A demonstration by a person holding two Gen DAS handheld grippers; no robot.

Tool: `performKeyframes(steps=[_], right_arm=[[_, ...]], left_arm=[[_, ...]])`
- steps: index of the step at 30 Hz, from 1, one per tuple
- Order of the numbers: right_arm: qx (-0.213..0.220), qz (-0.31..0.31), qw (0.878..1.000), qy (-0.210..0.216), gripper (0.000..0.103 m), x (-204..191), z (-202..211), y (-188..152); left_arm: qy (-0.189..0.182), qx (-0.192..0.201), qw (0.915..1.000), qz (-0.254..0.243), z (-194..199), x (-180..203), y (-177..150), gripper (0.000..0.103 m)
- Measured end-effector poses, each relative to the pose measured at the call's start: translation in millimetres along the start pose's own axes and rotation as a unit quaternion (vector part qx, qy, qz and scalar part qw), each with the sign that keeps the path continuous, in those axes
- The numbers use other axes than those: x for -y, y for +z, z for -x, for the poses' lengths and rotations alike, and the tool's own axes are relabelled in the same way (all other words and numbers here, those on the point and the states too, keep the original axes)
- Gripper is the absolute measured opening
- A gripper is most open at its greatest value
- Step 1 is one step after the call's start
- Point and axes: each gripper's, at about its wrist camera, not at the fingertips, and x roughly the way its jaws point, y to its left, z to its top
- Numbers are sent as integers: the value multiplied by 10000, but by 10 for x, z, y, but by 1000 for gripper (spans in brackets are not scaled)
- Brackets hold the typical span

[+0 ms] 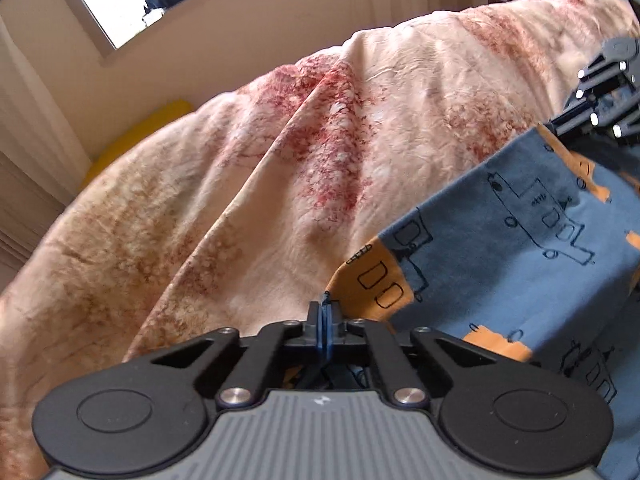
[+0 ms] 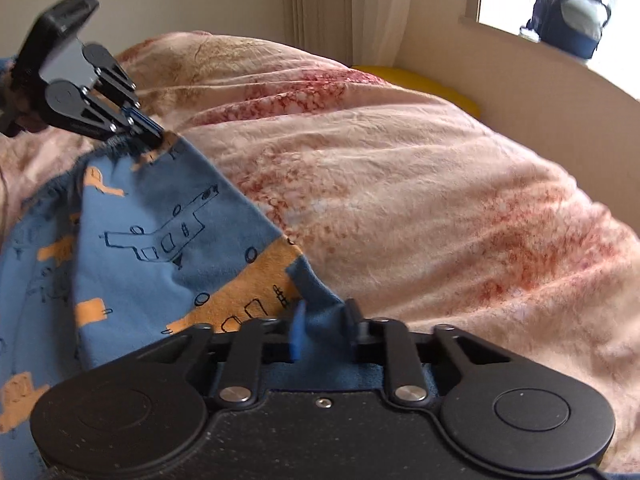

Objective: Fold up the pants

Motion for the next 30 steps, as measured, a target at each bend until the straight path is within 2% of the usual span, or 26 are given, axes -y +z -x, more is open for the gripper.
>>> performKeyframes(steps=[2, 5, 6, 7, 10, 13, 17, 20, 25, 28, 30], right_arm=[[13, 30, 9998, -180, 2, -55, 33, 1], [93, 185, 9988, -442, 1, -134, 134, 7], [223, 312, 9968, -696, 1, -213, 239, 44], [223, 312, 9968, -696, 1, -213, 239, 44], [503, 555, 9905, -1152, 0, -294, 401, 181], [853, 716, 9814, -1566, 0, -290, 474, 435], [1086, 745, 9742, -1834, 0, -193, 330, 841], [903, 775, 9734, -1957, 0, -95, 5, 1002], [248, 633, 9779, -1978, 1, 65, -642, 968], [243, 603, 9778, -1992, 1, 58, -758, 935], [353, 498, 9819, -1791, 3, 131, -612, 939]], left_arm=[[216, 71, 9997, -39, 107, 67, -13, 1], [439, 298, 9985, 121, 316, 69, -15, 1], [518, 389, 9977, 178, 379, 77, -14, 1], [612, 500, 9966, 215, 454, 63, -10, 1], [940, 919, 9908, 331, 657, -27, 63, 1], [1217, 1136, 9832, 747, 732, -179, 175, 1], [1423, 1031, 9786, 1073, 546, -374, 249, 1], [1396, 810, 9785, 1281, 245, -494, 269, 1], [1309, 334, 9816, 1352, -224, -494, 175, 1], [1281, 296, 9836, 1237, -316, -465, 152, 1], [1153, 335, 9855, 1202, -321, -474, 148, 4]])
